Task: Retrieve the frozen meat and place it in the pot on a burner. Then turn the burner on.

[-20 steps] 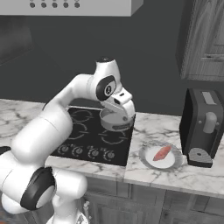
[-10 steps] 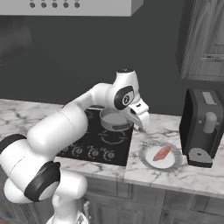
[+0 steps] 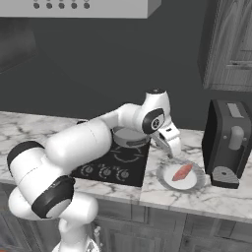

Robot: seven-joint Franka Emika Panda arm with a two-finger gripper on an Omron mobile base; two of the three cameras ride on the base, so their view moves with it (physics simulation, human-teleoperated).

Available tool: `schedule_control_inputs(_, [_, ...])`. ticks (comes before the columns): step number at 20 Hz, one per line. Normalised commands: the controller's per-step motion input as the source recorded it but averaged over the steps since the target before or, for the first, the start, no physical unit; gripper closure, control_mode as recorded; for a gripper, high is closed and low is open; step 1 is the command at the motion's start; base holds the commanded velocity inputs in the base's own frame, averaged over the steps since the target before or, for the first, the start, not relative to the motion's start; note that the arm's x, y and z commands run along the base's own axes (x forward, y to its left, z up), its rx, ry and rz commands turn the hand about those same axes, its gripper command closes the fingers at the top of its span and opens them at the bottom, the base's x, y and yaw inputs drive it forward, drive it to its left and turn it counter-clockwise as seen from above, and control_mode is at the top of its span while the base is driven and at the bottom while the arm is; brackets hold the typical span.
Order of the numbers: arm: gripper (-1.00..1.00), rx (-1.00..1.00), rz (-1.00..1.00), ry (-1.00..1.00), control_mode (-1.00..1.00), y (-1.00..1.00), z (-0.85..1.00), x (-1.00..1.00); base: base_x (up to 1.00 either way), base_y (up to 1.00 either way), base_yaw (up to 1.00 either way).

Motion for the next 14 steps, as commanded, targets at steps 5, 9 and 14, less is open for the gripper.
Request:
schedule_control_inputs(5, [-1.00, 0.00, -0.03, 0.00, -1.00, -0.27, -0.41, 0.05, 0.00, 0.00, 0.00])
schedule_control_inputs(9, [-1.00, 0.00, -0.01, 0.00, -1.00, -0.21, -0.39, 0.20, 0.00, 0.00, 0.00])
schedule_control_inputs(14, [-1.00, 0.00, 0.00, 0.00, -1.00, -0.20, -0.29, 0.21, 0.00, 0.00, 0.00])
